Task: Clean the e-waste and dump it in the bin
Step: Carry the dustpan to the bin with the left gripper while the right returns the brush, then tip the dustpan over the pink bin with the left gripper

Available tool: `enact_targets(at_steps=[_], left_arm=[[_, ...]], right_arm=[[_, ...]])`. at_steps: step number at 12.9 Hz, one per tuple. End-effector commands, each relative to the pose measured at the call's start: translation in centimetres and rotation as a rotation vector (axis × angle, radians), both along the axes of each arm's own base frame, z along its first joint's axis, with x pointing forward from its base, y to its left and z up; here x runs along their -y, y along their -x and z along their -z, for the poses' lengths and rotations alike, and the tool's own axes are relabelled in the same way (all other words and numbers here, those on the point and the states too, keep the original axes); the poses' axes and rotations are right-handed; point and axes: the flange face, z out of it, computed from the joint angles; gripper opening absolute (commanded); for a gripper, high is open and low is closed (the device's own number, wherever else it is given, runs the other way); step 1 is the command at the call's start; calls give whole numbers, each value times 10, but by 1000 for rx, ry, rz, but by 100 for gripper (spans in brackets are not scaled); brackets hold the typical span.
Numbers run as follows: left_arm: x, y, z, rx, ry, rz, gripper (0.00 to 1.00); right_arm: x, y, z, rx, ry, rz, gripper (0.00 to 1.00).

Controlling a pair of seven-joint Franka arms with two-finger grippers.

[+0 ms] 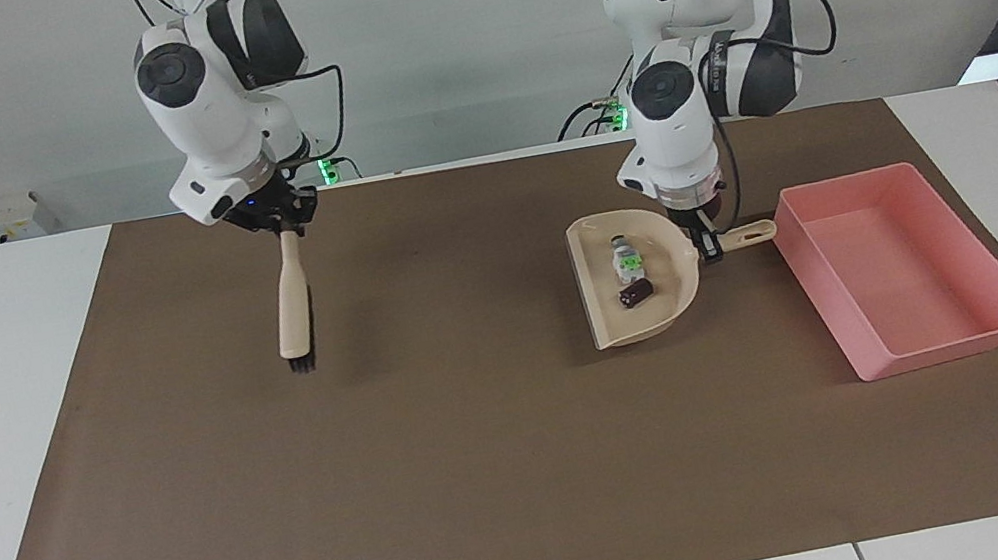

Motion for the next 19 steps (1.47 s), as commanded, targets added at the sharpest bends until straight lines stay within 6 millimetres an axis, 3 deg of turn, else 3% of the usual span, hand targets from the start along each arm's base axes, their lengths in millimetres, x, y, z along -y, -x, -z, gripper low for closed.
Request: enact_targets(at_steps=[1,4,7,10,14,15,16,17,18,19], left_arm=[[-66,-15,-46,27,24,-28,0],[-148,-40,-86,66,29,-45,0],[-225,-56,-105,62,56,-52,0],[-308,-57,-124,63,44,-105,0],[-383,-53,-131,112,-44,-80,0],[-388,-54,-132,116,-101,-62,0],[-389,-55,-129,102,-159,-41,0],[-390,-61,-118,88,-195,-15,0],[-386,-65,-117,87,-228,9,0],[-385,-63,-108,59,-286,27,0]], right_arm=[[63,-14,27,8,12,-52,0],[116,-20,57,36,-11,-63,0],[134,-12,77,33,-22,-68,0],[148,-2,87,53,-25,-72,0],[156,4,99,33,-38,-45,4],[156,4,99,35,-39,-44,7],[155,4,99,35,-38,-44,26],[156,4,98,35,-39,-43,84],[157,0,94,39,-38,-46,100],[159,-7,89,51,-33,-39,100]])
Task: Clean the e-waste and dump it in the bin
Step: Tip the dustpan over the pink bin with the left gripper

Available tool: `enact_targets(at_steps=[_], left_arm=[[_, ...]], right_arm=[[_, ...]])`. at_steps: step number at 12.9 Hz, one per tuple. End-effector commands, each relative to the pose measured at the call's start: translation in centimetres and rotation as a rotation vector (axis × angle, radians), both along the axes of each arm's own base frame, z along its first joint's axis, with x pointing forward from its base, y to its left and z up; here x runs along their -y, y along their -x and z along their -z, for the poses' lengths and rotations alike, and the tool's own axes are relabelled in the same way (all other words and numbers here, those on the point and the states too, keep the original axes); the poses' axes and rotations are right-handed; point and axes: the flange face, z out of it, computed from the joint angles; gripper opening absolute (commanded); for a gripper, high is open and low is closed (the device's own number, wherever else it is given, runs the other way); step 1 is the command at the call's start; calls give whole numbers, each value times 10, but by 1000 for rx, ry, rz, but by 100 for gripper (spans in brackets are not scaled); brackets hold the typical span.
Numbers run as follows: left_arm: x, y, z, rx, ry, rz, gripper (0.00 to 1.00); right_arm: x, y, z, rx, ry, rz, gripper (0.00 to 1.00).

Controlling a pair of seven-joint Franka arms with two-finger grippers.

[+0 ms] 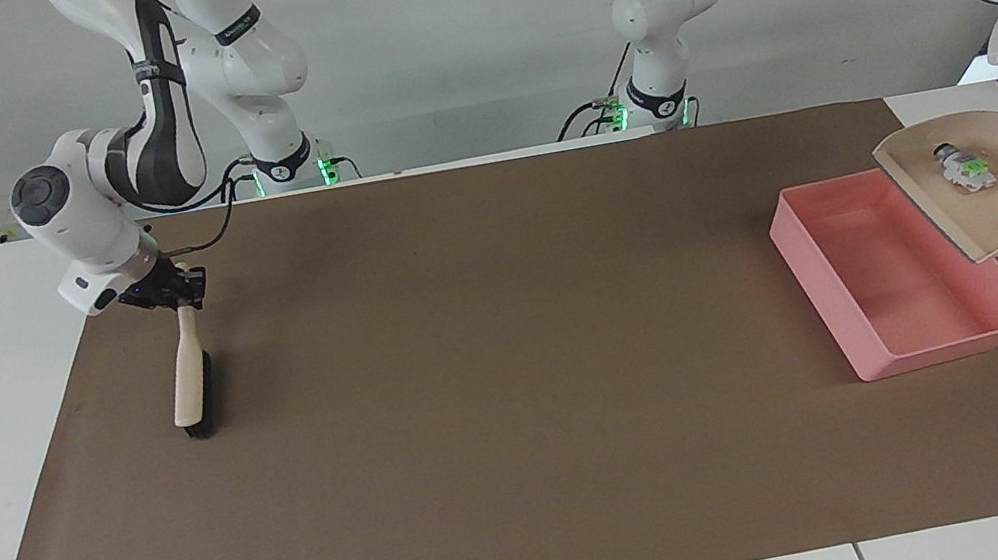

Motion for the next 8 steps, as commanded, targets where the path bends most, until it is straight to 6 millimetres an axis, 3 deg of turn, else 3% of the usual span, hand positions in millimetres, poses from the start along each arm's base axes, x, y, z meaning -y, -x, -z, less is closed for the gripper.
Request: enact_targets(at_steps=[1,4,8], left_arm=[[13,-5,14,-30,-140,48,0],[40,-1,36,-33,-278,47,0],[70,9,51,-55,-456,59,0]], right_arm=[[7,-19,-21,47,12,-14,100],[5,-52,-87,163,46,-32,100],[-29,-87,-180,256,76,129,100]])
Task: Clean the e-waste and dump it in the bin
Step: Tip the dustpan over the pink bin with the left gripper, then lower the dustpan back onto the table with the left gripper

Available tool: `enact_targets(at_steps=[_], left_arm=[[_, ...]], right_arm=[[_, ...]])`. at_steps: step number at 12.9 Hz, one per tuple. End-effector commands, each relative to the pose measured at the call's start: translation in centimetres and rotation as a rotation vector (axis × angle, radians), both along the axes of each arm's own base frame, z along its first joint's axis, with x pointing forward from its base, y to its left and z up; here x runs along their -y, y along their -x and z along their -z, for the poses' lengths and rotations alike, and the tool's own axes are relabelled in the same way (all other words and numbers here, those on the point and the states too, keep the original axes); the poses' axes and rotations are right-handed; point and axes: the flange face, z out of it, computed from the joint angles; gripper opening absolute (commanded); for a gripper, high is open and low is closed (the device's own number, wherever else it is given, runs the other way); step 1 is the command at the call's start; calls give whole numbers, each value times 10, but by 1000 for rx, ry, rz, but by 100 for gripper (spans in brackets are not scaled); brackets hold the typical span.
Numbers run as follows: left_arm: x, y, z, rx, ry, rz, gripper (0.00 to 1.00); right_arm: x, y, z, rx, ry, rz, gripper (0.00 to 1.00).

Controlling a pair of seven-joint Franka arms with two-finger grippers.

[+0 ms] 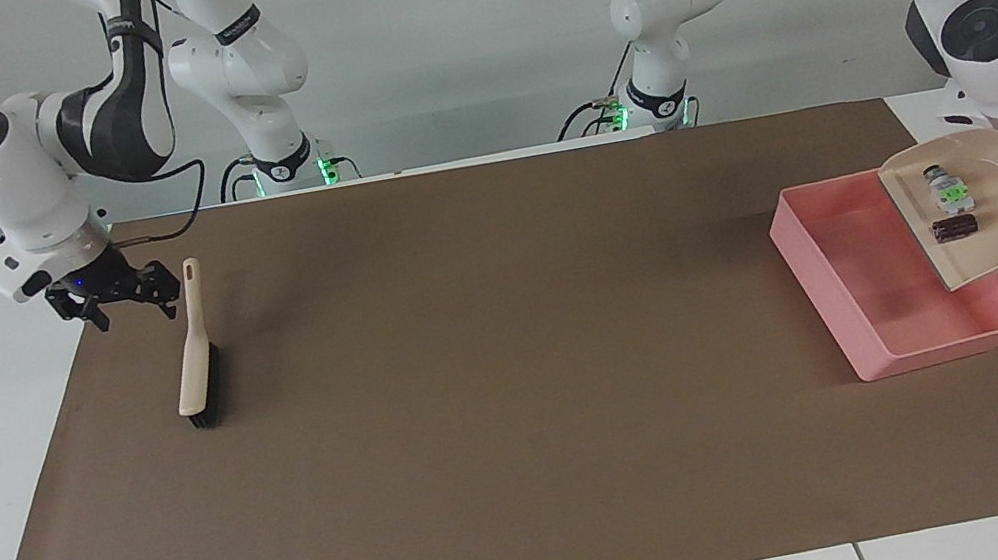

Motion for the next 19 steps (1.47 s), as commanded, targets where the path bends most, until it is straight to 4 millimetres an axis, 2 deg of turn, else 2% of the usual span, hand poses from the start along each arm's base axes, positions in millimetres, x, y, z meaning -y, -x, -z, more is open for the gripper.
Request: enact_targets(at_steps=[1,2,3,4,5,8,10,11,13,15,16,18,19], left_arm=[[20,20,4,13,-126,-3,0],[33,19,12,19,-179,7,0],[34,19,16,19,-220,3,0],[32,20,16,12,-236,-7,0],[29,21,13,-2,-279,-15,0],[47,22,3,-40,-400,-40,0],[70,23,3,-52,-421,-13,0],[79,25,4,-61,-438,-7,0],[85,25,-4,-65,-472,-25,0],[90,25,-36,-58,-459,-9,0],[92,30,-52,-69,-432,8,0],[99,38,-71,-64,-314,-10,0],[113,40,-71,-65,-268,-2,0]], right_arm=[[-21,-21,-62,-7,-10,118,100],[-21,-31,-89,-32,-19,182,100],[-22,-44,-107,-60,-24,208,100],[-26,-51,-120,-71,-26,204,100],[-28,-49,-124,-83,-25,202,100],[-31,-47,-121,-93,-26,196,100],[-48,-38,-120,-102,-22,172,100],[-48,-34,-115,-113,-22,175,100],[-50,-30,-117,-111,-22,175,100],[-58,-11,-112,-123,-21,164,100],[-66,-9,-112,-120,-22,157,100],[-60,-11,-113,-117,-25,169,100],[-61,-12,-115,-105,-23,162,100]])
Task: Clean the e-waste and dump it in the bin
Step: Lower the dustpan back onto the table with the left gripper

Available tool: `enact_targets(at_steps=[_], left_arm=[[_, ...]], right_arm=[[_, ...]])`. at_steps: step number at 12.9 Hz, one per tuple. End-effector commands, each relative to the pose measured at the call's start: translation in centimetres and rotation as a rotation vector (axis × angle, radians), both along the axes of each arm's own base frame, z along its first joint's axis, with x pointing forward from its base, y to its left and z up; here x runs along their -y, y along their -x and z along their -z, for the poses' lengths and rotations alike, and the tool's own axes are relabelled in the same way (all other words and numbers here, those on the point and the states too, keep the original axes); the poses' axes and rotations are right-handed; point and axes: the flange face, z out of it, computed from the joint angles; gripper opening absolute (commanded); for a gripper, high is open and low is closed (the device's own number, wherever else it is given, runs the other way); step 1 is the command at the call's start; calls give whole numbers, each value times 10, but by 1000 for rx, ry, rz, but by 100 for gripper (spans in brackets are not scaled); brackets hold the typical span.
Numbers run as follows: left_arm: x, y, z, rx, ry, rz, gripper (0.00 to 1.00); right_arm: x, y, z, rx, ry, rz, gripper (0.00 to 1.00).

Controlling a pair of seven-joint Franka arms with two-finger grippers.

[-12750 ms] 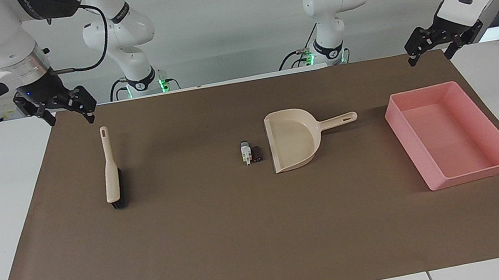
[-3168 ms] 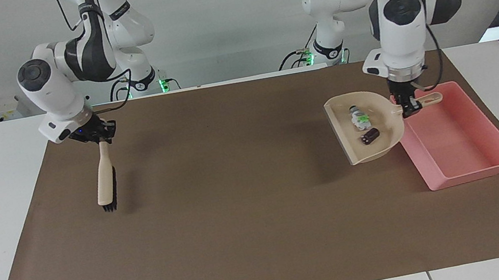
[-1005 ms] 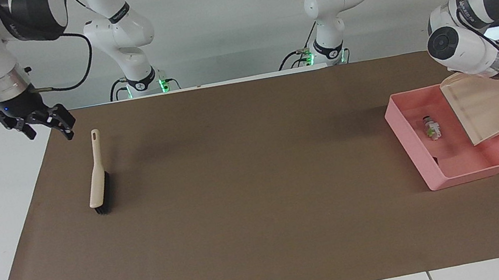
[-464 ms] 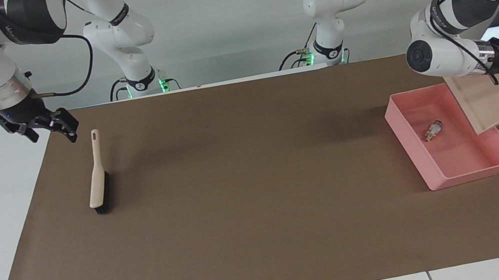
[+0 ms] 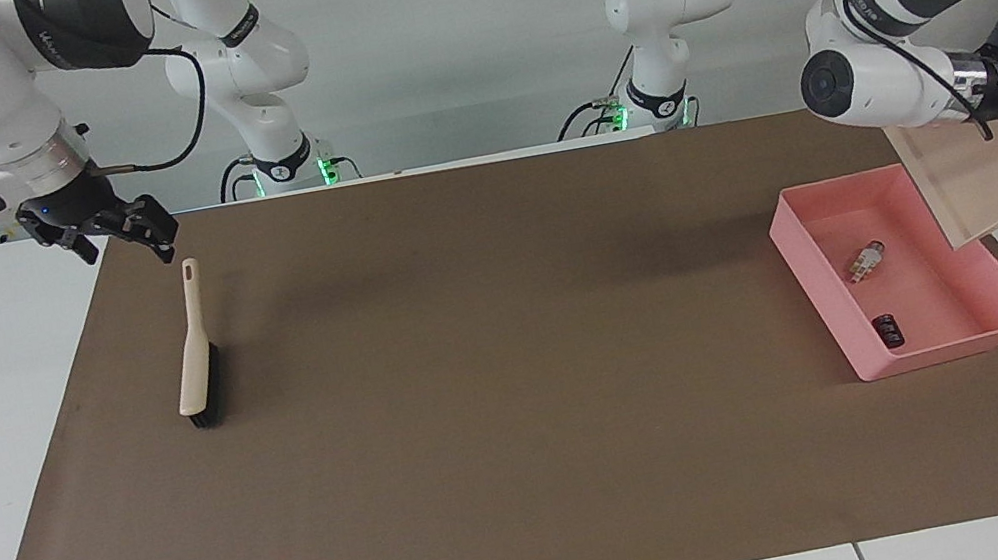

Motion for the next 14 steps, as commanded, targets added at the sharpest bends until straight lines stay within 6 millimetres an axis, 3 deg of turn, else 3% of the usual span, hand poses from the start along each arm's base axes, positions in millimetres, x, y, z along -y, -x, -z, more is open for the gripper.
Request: enact_targets(at_steps=[1,6,8,12,14], left_arm=[[43,13,-13,0,127,32,0],[158,37,21,-40,504,43,0],[199,50,48,19,579,-16,0],[279,56,99,-3,684,54,0],[306,60,127,57,701,-5,0]], right_arm=[[2,3,0,36,-3,7,100],[-9,-1,-5,24,-3,-16,100],[-10,-2,-6,35,-4,-15,100],[-9,-2,-6,35,-5,-15,100],[-8,-2,-5,33,-7,-12,100]])
